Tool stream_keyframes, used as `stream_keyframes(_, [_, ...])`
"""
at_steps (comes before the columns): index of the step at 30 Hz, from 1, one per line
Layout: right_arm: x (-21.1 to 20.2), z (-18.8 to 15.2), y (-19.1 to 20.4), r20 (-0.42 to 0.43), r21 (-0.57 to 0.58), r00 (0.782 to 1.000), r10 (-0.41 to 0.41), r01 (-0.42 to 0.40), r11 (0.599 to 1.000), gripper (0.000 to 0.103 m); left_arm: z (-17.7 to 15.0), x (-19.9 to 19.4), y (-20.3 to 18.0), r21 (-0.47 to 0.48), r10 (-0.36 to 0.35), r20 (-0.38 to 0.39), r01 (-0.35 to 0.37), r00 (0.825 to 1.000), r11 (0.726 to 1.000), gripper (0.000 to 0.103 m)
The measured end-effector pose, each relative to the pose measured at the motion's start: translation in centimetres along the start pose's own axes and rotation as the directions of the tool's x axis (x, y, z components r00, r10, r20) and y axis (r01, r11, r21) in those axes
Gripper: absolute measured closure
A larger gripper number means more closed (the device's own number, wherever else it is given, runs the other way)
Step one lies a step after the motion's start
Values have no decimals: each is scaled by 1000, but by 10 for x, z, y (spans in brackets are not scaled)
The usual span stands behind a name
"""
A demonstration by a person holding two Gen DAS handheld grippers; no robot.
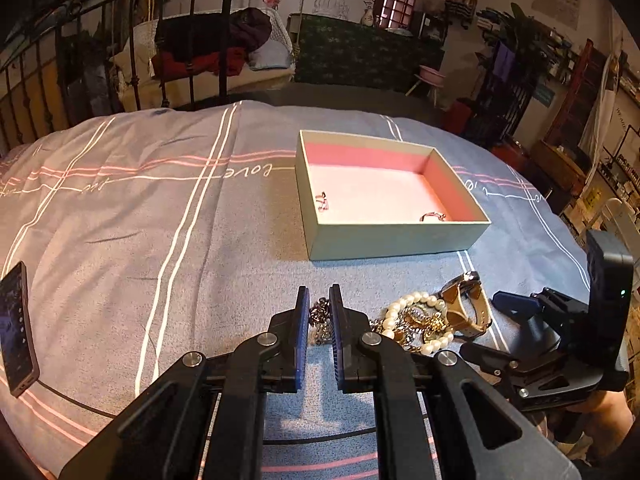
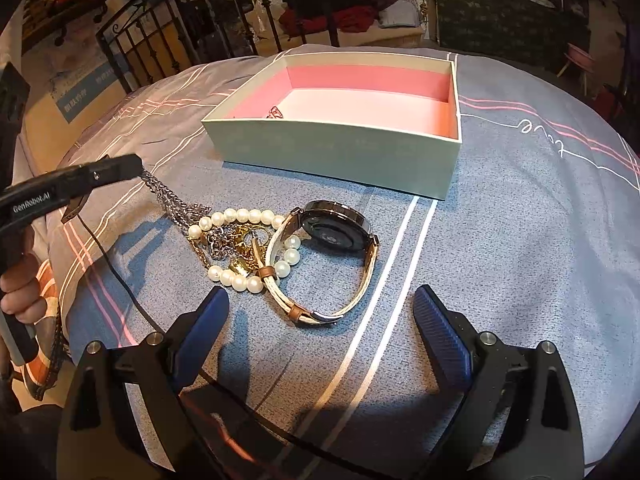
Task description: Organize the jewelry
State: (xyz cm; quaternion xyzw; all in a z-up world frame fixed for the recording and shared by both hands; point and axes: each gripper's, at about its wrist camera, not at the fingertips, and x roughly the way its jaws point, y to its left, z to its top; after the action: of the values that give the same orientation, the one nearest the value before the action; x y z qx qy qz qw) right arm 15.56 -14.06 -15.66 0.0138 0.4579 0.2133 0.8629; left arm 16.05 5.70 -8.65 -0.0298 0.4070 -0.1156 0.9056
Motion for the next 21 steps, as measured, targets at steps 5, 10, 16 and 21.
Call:
stream_keyframes(5, [0,1,0,6,-3,1000,2,-2,1000,11,20,-27,-8,11,-29,87,28,996,1000,102])
stream_keyframes(10, [-4,5,-2,32,5,999,0,-1,1000,11,23,-23,-14,32,-7,80,5,997,999,102])
stream_keyframes(16, [14,21,-2,-12,-14,1000,26,-26,1000,11,6,2,-10,17,2,-8,-1,1000,1000,102])
stream_keyframes(21, [21,23,-5,-16,7,998,59,-58,998,47,-9,14,-6,-5,-5,-59,5,998,1000,102])
